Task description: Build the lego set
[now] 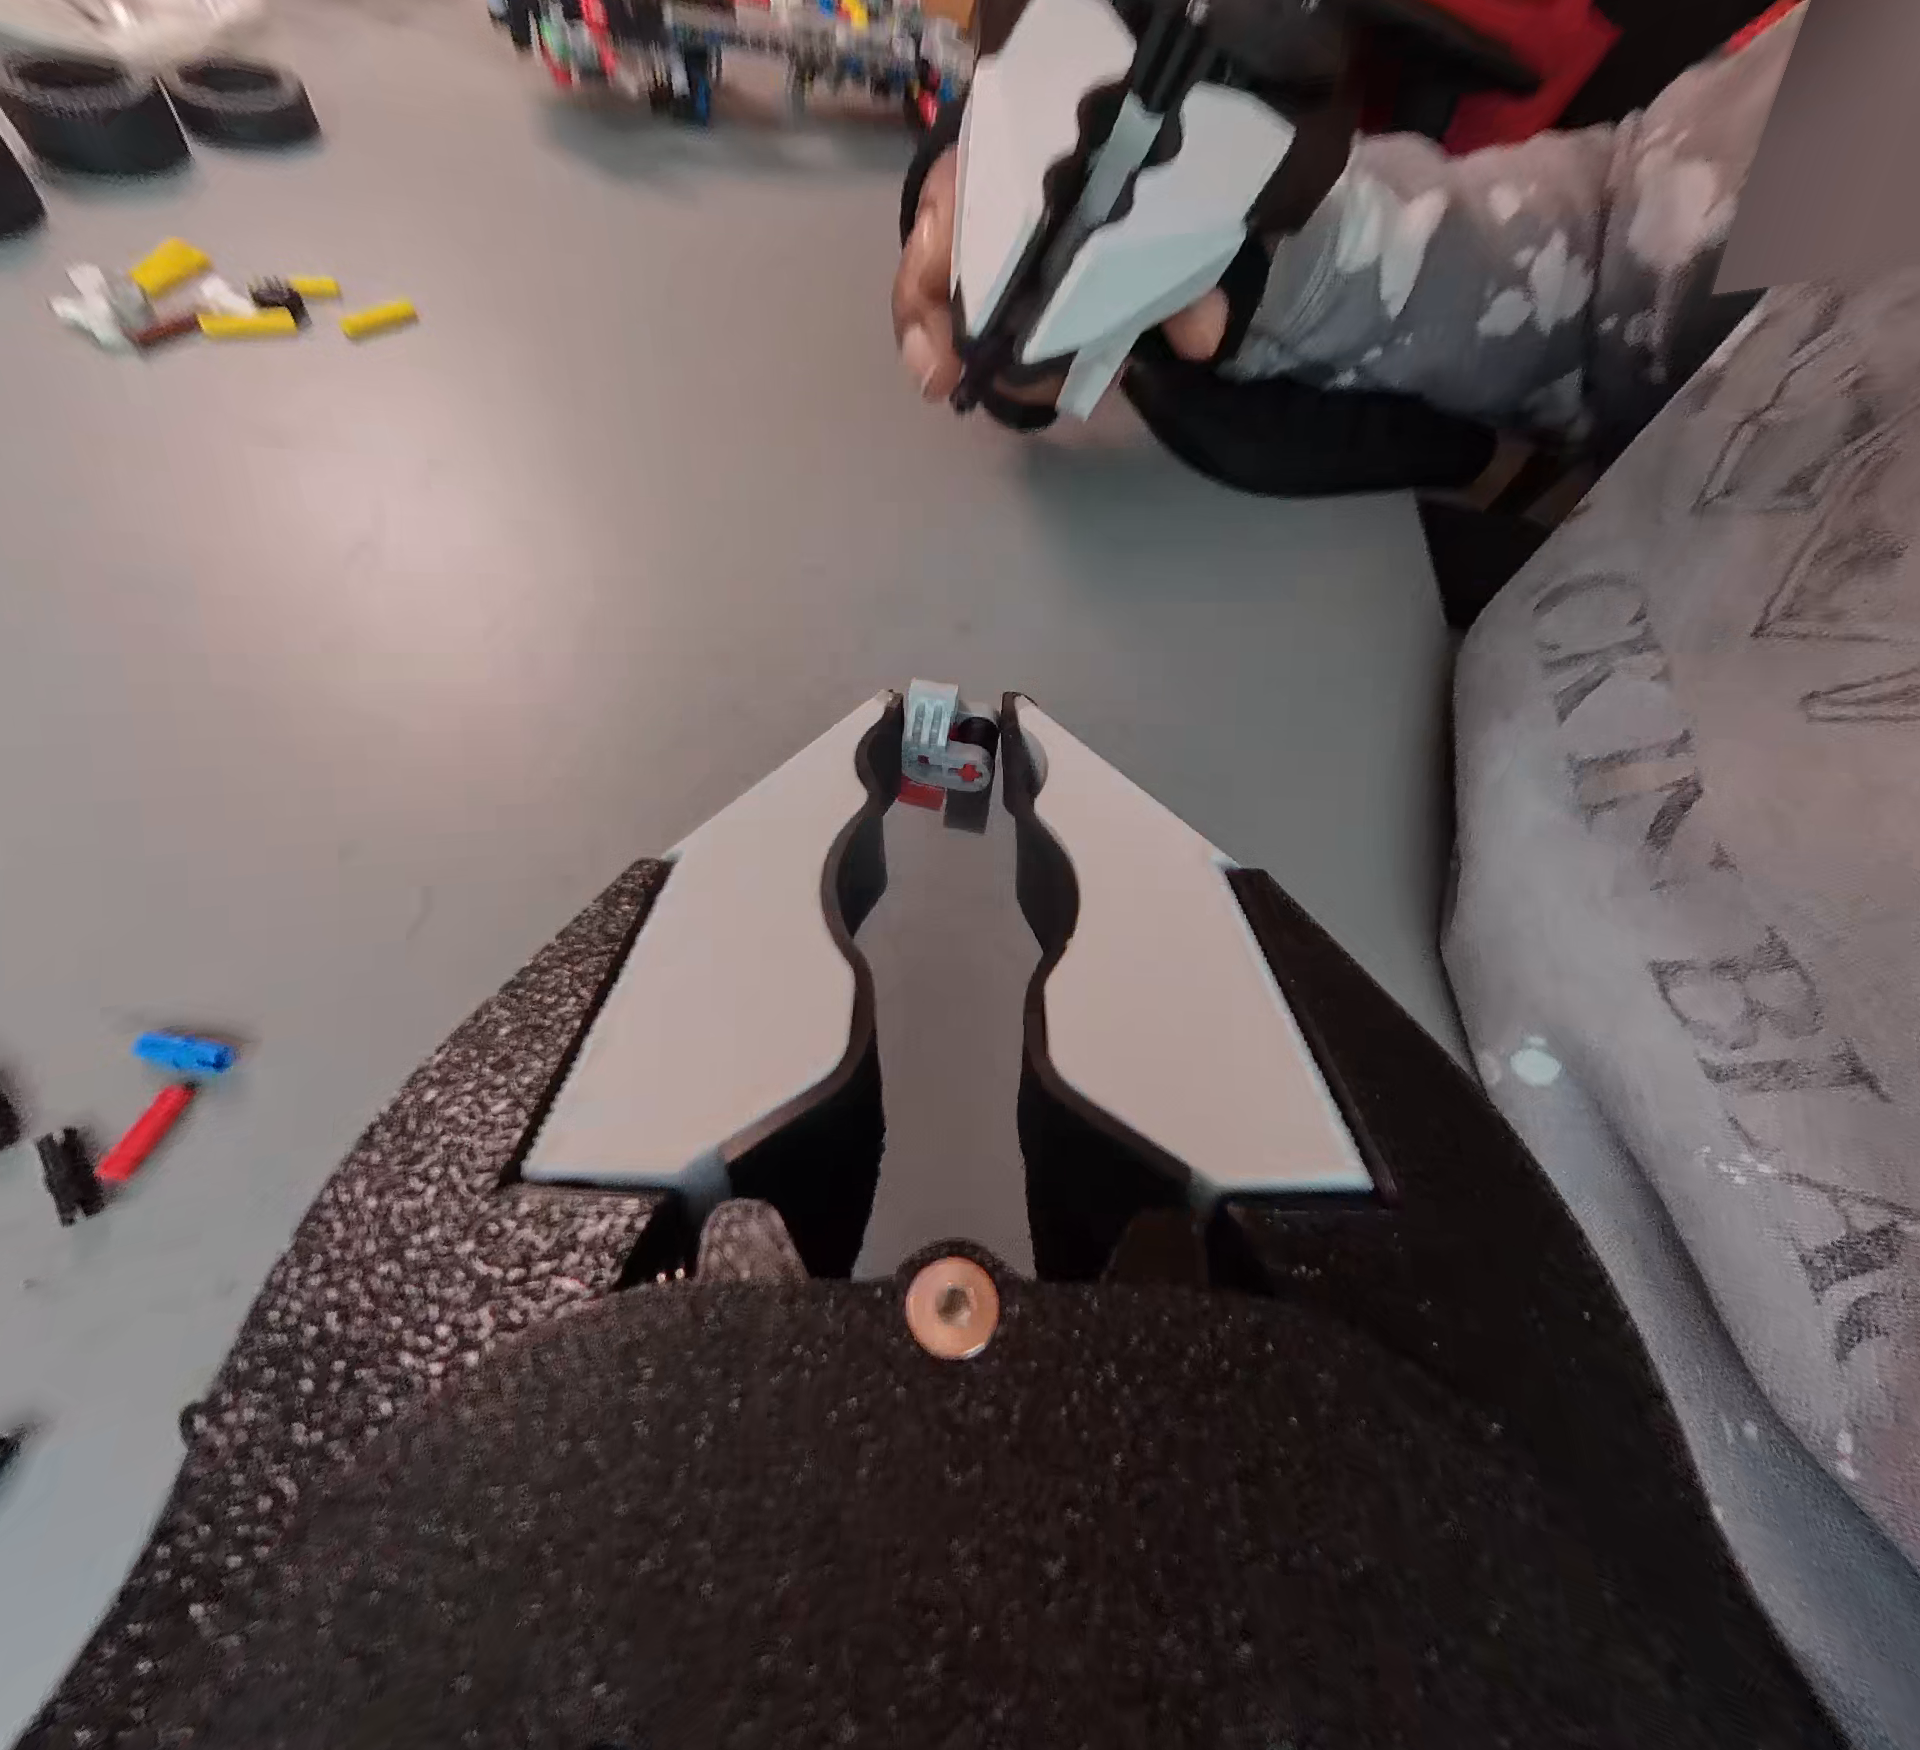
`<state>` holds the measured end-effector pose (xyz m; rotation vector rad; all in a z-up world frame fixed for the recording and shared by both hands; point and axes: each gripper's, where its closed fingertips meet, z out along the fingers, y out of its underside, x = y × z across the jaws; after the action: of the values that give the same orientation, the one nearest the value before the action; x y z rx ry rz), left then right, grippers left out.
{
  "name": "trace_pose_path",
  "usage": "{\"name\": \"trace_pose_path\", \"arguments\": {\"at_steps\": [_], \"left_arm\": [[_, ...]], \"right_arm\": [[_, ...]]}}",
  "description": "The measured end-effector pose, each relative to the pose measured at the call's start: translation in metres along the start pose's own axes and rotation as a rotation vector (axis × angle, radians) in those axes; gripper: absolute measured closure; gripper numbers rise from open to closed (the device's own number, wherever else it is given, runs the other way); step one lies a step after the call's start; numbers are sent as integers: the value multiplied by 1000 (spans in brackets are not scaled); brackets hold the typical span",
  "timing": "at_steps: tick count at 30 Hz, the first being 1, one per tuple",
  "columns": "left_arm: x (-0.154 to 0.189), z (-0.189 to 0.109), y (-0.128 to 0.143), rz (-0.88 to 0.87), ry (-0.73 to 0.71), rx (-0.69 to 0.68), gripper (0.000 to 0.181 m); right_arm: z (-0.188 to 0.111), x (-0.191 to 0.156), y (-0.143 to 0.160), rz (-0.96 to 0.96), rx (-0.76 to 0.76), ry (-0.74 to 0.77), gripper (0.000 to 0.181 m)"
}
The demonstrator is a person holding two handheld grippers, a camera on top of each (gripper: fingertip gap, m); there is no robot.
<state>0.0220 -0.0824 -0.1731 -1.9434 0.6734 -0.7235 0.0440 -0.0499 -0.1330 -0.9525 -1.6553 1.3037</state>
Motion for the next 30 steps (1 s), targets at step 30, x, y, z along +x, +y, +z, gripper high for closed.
{"name": "trace_pose_path", "arguments": {"at_steps": [30], "left_arm": [[-124, -96, 19, -196, -584, 48, 177]], "right_arm": [[5, 13, 19, 52, -76, 99, 158]]}}
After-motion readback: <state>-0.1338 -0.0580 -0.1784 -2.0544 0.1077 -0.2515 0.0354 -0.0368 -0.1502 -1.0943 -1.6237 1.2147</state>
